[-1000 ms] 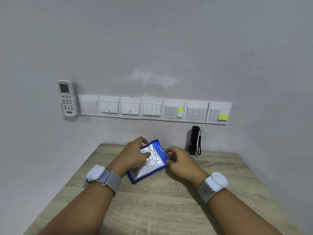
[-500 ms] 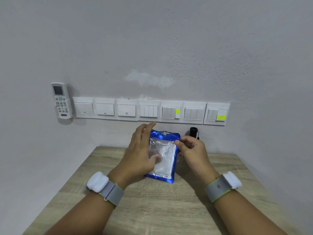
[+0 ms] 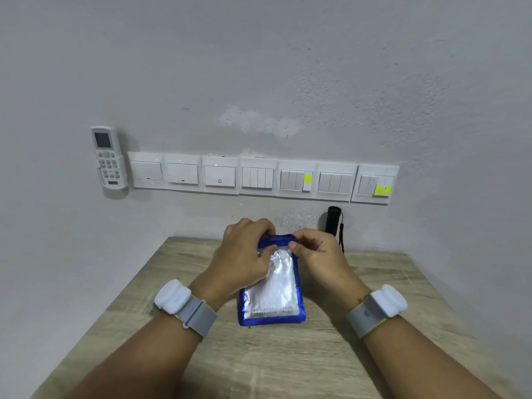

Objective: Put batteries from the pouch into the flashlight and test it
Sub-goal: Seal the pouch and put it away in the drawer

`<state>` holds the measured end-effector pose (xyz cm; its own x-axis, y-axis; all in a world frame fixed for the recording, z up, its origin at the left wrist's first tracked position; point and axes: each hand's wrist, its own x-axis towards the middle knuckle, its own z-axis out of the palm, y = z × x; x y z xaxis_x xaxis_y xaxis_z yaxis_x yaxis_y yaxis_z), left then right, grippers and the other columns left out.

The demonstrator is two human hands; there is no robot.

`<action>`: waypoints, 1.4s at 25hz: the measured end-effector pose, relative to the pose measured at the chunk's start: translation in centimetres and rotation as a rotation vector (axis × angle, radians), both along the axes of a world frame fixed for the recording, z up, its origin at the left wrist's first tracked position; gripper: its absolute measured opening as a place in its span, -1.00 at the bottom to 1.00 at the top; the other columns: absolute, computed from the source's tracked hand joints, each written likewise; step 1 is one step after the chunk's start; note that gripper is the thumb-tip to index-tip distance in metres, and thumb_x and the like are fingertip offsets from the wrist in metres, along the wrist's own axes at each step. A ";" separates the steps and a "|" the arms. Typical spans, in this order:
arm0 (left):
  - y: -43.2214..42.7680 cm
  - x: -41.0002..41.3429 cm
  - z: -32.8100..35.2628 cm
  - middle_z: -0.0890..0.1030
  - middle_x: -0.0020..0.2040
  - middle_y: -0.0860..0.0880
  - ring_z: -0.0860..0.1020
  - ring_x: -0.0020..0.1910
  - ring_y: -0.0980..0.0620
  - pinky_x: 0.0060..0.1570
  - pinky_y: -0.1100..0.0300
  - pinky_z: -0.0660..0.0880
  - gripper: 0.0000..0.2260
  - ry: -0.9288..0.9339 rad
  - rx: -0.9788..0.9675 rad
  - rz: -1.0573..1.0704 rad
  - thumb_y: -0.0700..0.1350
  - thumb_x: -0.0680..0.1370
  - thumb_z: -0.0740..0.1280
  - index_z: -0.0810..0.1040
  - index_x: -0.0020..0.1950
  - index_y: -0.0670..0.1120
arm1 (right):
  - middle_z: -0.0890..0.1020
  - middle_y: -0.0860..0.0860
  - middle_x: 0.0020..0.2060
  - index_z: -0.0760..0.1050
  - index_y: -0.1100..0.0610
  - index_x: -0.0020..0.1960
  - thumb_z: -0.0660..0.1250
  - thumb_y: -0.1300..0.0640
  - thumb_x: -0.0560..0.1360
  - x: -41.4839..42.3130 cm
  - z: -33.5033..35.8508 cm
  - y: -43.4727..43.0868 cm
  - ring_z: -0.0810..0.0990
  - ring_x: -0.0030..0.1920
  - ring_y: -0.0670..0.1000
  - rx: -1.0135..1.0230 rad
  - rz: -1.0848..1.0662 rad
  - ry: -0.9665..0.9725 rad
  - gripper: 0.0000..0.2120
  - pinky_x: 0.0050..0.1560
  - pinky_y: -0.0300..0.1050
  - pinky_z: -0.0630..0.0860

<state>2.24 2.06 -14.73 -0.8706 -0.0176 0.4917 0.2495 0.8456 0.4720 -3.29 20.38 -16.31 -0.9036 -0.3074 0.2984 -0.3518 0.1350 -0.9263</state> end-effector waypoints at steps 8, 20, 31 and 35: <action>0.2 -0.2 -0.3 0.57 -0.02 0.14 0.48 0.10 -0.02 0.20 -0.06 0.48 -0.87 -0.012 -0.016 -0.042 0.07 0.53 0.29 0.49 0.07 0.22 | 0.71 -0.02 -0.22 0.67 0.04 -0.10 0.40 0.18 0.56 0.5 0.4 -0.4 0.70 -0.17 0.04 0.069 -0.127 0.174 -0.90 -0.05 0.10 0.67; 0.2 0.0 0.5 0.57 -0.28 0.10 0.51 -0.11 0.01 0.10 -0.05 0.46 -0.86 0.057 -0.043 -0.056 -0.05 0.48 0.29 0.65 -0.15 0.03 | 0.64 0.12 -0.28 0.59 0.07 -0.19 0.41 0.14 0.52 1.7 -0.2 -1.3 0.63 -0.19 0.24 0.073 -0.062 0.178 -0.88 -0.15 0.30 0.60; -0.1 0.1 0.8 0.62 -0.30 -0.01 0.59 -0.23 -0.08 -0.17 -0.05 0.56 -0.85 -0.040 -0.014 -0.025 -0.08 0.55 0.43 0.58 -0.22 -0.02 | 0.68 0.04 -0.25 0.63 0.04 -0.17 0.40 0.15 0.54 1.2 0.1 -0.9 0.67 -0.12 0.15 0.086 -0.101 0.085 -0.89 -0.01 0.28 0.62; -0.2 0.1 0.7 0.56 -0.38 -0.06 0.56 -0.28 -0.16 -0.26 -0.11 0.52 -0.77 -0.002 -0.012 -0.038 -0.19 0.51 0.42 0.47 -0.32 -0.05 | 0.70 -0.02 -0.21 0.67 0.00 -0.08 0.42 0.11 0.53 1.7 0.2 -0.9 0.68 -0.11 0.05 0.125 -0.041 0.119 -0.94 0.02 0.18 0.65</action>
